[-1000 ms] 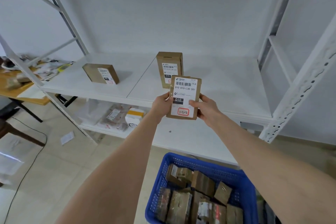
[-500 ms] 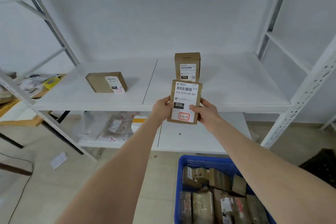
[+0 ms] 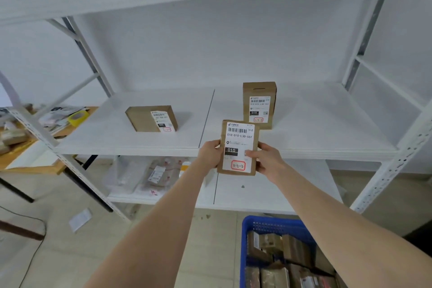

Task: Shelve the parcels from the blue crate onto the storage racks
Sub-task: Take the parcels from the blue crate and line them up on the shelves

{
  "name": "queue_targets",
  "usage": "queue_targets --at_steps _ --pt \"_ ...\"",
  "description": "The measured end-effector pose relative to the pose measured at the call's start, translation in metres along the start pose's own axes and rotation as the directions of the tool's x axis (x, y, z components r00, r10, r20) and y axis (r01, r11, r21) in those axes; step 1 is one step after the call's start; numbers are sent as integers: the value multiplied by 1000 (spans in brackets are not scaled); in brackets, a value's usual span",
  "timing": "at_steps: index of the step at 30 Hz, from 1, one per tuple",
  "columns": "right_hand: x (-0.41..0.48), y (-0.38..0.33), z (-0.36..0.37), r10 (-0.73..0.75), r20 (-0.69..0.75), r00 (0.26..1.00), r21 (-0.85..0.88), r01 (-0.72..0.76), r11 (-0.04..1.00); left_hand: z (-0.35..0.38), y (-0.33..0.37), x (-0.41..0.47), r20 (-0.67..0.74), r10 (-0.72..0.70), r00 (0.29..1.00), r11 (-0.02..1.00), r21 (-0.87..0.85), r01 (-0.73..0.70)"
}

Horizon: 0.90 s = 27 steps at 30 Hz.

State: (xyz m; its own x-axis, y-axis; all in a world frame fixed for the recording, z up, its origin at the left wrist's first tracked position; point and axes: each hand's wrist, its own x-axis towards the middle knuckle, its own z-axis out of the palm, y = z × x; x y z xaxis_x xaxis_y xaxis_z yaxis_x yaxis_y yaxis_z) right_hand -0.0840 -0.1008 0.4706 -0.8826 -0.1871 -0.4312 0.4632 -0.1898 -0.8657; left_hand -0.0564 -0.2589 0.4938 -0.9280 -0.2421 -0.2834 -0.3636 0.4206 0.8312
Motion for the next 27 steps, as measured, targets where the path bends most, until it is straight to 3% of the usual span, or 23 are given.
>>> queue_targets --at_steps 7,16,27 --pt "18 -33 46 -65 35 997 -44 67 997 -46 18 23 -64 13 998 1000 -11 -14" --pt "46 -84 152 -228 24 973 -92 229 969 -153 44 66 -207 212 955 977 43 -208" --pt "52 -106 310 -362 -105 926 -72 356 932 -319 26 119 -109 375 921 927 22 -374"
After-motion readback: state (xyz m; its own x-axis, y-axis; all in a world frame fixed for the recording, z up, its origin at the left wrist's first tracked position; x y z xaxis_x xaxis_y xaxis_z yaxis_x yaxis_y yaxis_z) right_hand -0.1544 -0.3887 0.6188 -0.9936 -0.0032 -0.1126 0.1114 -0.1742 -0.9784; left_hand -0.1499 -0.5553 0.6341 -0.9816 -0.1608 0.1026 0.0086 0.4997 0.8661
